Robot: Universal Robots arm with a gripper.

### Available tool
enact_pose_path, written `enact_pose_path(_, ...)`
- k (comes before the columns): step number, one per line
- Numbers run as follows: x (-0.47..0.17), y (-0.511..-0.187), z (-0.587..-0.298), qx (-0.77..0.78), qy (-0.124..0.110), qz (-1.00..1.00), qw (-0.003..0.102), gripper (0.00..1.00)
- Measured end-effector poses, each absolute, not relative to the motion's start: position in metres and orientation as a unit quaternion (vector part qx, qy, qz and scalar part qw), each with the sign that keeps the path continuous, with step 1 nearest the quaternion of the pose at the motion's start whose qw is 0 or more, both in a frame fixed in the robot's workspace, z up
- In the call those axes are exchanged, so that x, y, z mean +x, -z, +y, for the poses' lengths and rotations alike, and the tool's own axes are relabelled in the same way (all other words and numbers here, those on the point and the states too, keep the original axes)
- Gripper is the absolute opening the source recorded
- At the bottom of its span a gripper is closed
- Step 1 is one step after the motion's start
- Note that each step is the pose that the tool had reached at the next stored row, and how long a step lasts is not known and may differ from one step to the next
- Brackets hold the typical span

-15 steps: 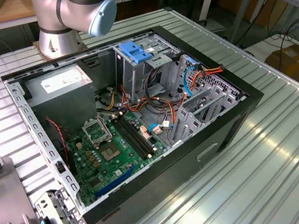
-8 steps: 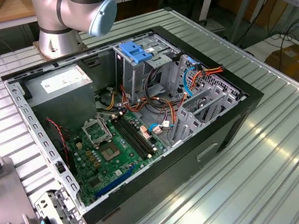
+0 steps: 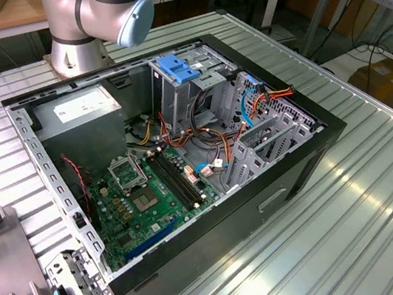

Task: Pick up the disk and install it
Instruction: 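Pick up the disk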

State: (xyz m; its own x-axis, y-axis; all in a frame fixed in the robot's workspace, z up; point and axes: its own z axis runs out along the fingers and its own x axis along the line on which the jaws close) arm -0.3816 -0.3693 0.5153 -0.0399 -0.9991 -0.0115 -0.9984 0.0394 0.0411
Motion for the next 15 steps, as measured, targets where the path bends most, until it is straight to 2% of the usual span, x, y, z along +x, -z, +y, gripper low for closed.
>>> enact_pose_path(15, -0.348, -0.515, -0.369, 0.693, 0.019, -0.721, 0.01, 0.37)
